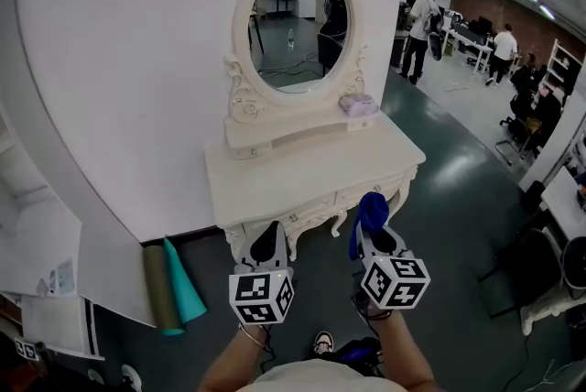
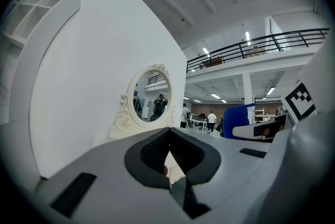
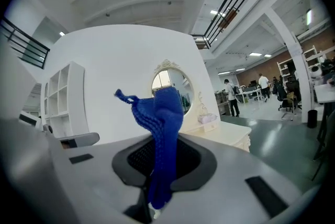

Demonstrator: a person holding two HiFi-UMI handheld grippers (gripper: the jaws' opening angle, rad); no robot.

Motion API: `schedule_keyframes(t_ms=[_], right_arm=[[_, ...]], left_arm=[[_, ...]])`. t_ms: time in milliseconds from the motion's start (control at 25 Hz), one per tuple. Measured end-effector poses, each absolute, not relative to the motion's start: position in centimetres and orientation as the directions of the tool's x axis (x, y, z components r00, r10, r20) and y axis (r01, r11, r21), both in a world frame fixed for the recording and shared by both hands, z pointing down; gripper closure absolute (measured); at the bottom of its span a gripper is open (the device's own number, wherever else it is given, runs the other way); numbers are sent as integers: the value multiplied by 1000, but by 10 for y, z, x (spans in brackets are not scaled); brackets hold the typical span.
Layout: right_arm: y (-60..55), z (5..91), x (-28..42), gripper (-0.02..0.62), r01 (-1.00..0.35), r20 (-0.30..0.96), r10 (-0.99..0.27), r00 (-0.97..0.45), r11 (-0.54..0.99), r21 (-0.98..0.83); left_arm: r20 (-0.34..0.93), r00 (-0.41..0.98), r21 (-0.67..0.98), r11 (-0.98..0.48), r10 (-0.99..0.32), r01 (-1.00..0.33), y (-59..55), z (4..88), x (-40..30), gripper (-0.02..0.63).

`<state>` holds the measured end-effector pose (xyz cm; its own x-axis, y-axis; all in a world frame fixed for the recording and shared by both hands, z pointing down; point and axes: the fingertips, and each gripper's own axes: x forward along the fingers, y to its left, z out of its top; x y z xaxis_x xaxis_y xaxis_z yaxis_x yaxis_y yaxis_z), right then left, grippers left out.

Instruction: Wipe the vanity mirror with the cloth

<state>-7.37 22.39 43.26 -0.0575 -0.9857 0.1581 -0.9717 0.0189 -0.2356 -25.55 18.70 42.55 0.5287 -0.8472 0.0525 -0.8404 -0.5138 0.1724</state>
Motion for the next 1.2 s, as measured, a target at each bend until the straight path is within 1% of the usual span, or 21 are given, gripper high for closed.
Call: schedule_keyframes(t_ms=[400, 920, 1200], right_arm=[[133, 431, 22, 532, -968, 144, -985, -97, 60, -246], [59, 471, 64, 532, -956, 214, -963, -162, 98, -278], [-3, 465, 100, 532, -967, 198, -970, -138, 89, -240]], left_arm=[[47, 492, 161, -479, -870, -863, 104, 420, -166, 600], [143, 414, 180, -387, -899, -904, 27, 459, -138, 601], [101, 405, 194, -382, -909, -904, -47, 455, -115, 601]])
